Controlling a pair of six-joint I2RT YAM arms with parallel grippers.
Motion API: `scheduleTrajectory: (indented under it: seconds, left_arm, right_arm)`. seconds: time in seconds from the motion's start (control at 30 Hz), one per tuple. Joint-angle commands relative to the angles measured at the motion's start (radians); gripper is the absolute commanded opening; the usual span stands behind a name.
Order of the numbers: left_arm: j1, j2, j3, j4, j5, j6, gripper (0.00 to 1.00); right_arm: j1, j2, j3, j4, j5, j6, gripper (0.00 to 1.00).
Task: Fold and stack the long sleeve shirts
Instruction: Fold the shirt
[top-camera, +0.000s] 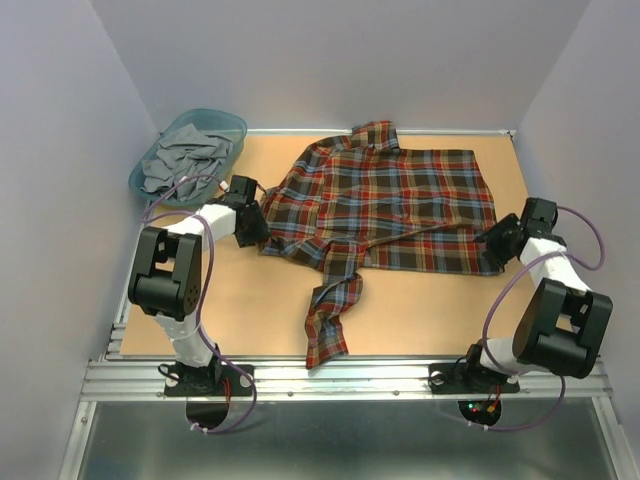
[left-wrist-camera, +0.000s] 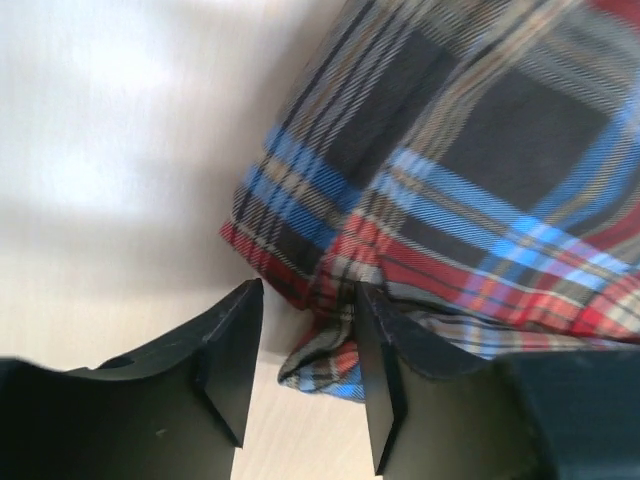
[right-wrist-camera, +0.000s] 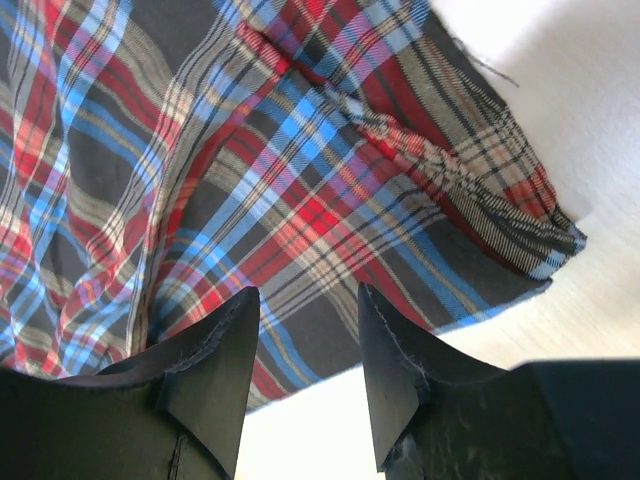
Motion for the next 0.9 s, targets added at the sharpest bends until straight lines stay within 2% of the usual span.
scheduleTrajectory:
  seconds: [0.0, 0.03, 0.13, 0.37, 0.5, 0.6, 0.63, 0.7, 0.73, 0.8, 0.83, 0.87]
  left_arm:
    - [0.004, -0.009, -0.053, 0.005, -0.004, -0.018, 0.46]
    - [0.005, -0.017, -0.074, 0.005, -0.02, -0.021, 0.38]
    - [0.028, -0.043, -0.122, 0.008, -0.029, -0.027, 0.24]
    - [0.083, -0.104, -0.197, 0.011, -0.014, -0.005, 0.24]
    - [0.089, -0.152, -0.223, 0.005, 0.014, -0.002, 0.33]
    - [0.089, -0.215, -0.237, -0.009, 0.014, -0.002, 0.46]
    - [0.089, -0.233, -0.238, -0.013, 0.012, -0.001, 0.55]
    - [0.089, -0.27, -0.237, -0.027, 0.012, 0.005, 0.63]
    - [0.089, -0.305, -0.231, -0.032, 0.009, 0.015, 0.7]
    - [0.089, -0.336, -0.222, -0.043, -0.007, 0.028, 0.79]
    - [0.089, -0.365, -0.215, -0.043, -0.026, 0.035, 0.86]
    - [0.089, -0.39, -0.206, -0.041, -0.037, 0.053, 0.89]
  right_arm:
    - [-0.013, 0.021, -0.06, 0.059, 0.039, 0.036, 0.5]
    - [-0.016, 0.029, -0.073, 0.056, 0.045, 0.038, 0.5]
    - [-0.021, 0.03, -0.109, 0.049, 0.094, 0.05, 0.5]
    - [-0.027, 0.032, -0.105, -0.008, 0.221, 0.027, 0.5]
    - [-0.027, -0.022, -0.077, -0.032, 0.22, -0.026, 0.5]
    - [-0.016, -0.085, -0.05, -0.048, 0.167, -0.084, 0.51]
    - [-0.005, -0.095, -0.039, -0.063, 0.15, -0.103, 0.52]
    - [0.073, -0.124, -0.014, -0.074, 0.117, -0.172, 0.54]
    - [0.176, -0.138, 0.014, -0.094, 0.125, -0.192, 0.55]
    - [0.306, -0.144, 0.045, -0.111, 0.161, -0.244, 0.59]
    - [0.432, -0.143, 0.077, -0.124, 0.166, -0.258, 0.61]
    - [0.491, -0.14, 0.091, -0.129, 0.174, -0.282, 0.64]
